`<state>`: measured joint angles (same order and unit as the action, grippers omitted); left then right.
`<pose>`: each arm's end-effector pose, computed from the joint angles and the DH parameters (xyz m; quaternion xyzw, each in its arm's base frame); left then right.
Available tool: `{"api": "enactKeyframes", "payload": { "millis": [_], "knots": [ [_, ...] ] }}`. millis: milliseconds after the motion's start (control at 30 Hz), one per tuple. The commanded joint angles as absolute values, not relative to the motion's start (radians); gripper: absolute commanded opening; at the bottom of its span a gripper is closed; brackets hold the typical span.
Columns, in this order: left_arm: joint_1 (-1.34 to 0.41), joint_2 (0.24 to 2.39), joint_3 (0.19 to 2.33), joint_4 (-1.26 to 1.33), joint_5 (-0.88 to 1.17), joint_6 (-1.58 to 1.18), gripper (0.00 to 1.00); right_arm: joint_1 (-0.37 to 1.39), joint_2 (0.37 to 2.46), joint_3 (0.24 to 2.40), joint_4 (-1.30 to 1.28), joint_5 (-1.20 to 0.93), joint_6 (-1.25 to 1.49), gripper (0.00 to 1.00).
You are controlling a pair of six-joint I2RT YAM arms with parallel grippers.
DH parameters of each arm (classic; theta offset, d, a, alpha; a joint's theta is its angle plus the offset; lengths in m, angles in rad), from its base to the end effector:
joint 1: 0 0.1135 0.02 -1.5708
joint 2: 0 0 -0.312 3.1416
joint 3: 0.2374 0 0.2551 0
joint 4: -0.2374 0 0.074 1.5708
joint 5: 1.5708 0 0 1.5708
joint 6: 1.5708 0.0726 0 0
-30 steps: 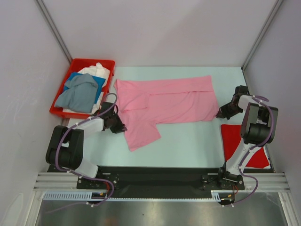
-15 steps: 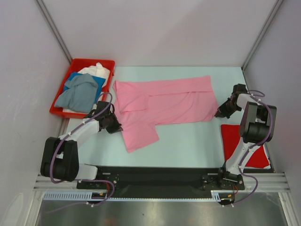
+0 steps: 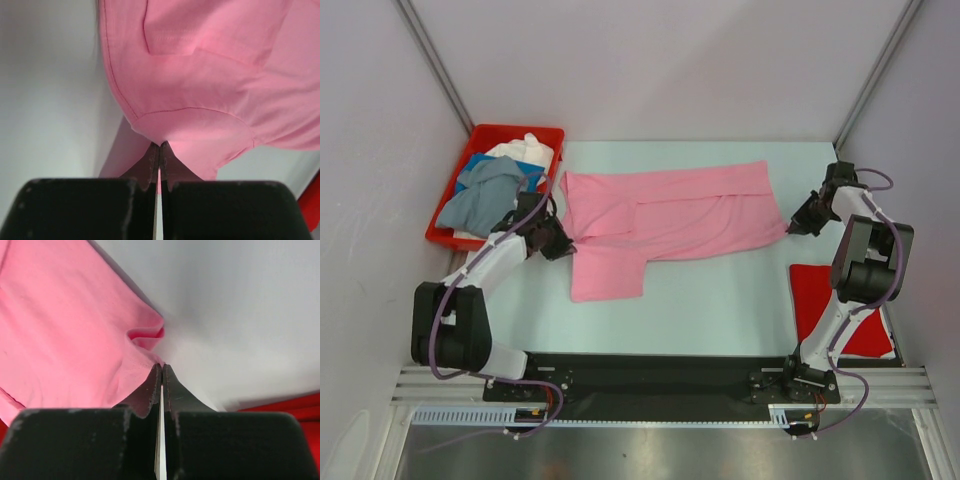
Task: Fold and stack the t-shirts
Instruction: Fold the tshirt
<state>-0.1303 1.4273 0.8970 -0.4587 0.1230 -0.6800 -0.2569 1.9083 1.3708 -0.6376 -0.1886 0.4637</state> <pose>0.2962 -0.0478 0.2266 -0.2425 0.9251 -0.1670 0.2399 0.4126 -0.0943 0.1984 0.3268 0.9200 0.1120 0.1851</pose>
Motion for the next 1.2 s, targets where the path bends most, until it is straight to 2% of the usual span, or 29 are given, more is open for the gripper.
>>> {"api": "enactKeyframes", "payload": {
  "millis": [0, 733, 1167],
  "knots": [
    [-0.11, 1.448, 0.971, -0.463, 0.12, -0.664, 0.0, -0.264, 1.934, 1.427, -0.661, -0.218, 0.422, 0.0],
    [-0.061, 1.727, 1.348, -0.462, 0.113, -0.706, 0.0, -0.221, 2.262, 1.911, -0.767, -0.324, 0.44, 0.0],
    [-0.04, 1.879, 1.496, -0.495, 0.092, -0.739, 0.0, -0.252, 2.381, 2.059, -0.773, -0.357, 0.486, 0.0]
  ]
}}
